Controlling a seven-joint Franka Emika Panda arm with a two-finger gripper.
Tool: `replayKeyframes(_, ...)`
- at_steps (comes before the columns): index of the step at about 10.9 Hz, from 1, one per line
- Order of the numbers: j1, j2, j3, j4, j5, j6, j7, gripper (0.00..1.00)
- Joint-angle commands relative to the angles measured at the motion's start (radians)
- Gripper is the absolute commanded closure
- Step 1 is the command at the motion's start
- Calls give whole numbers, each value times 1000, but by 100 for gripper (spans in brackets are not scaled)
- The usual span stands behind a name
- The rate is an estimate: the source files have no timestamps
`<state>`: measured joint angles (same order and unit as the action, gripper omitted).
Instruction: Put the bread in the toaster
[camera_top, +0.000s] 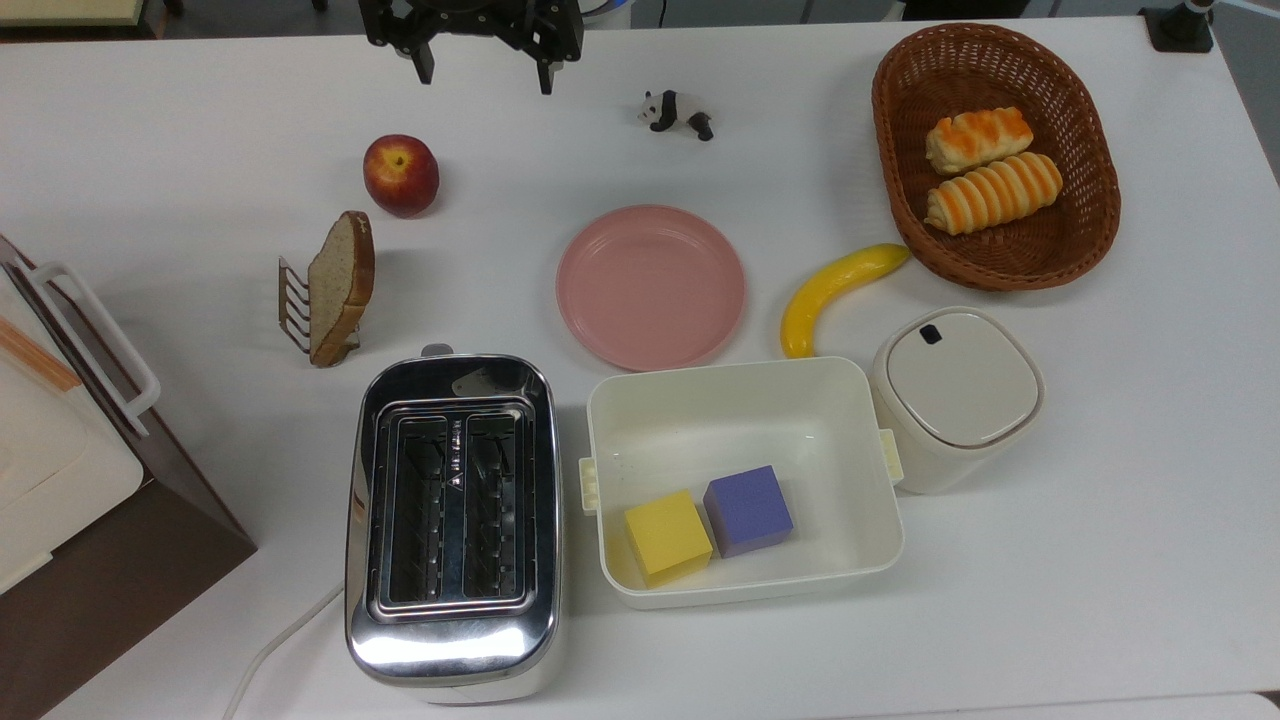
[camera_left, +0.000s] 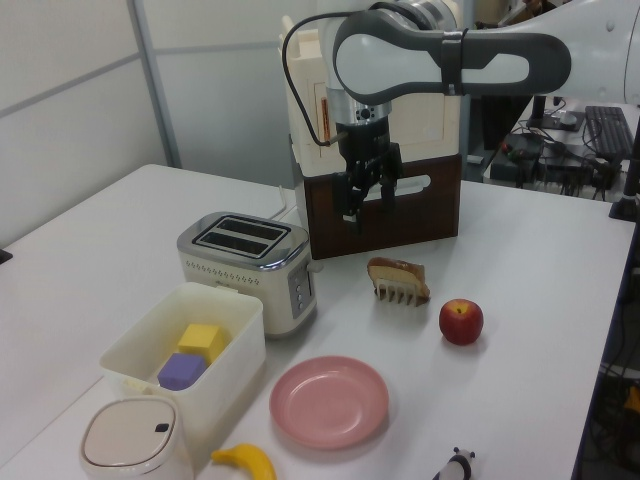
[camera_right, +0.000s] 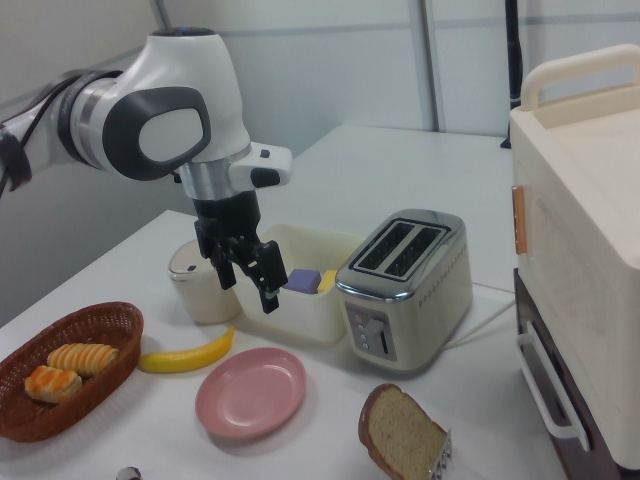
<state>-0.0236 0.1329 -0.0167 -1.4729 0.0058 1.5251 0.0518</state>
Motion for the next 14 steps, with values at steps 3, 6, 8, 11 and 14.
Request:
replayKeyframes(3,-13,-19,15,-40,-1,38,-4,0)
replayKeyframes(6,-18,-13,15,-41,-10,78,-4,0)
replayKeyframes(8,-18,-12,14,-41,-12,78,-4,0)
replayKeyframes(11,-21,-12,11,-41,-12,99,-18,0)
replayKeyframes(14,-21,-9,-3,-52,-18,116,-102,0)
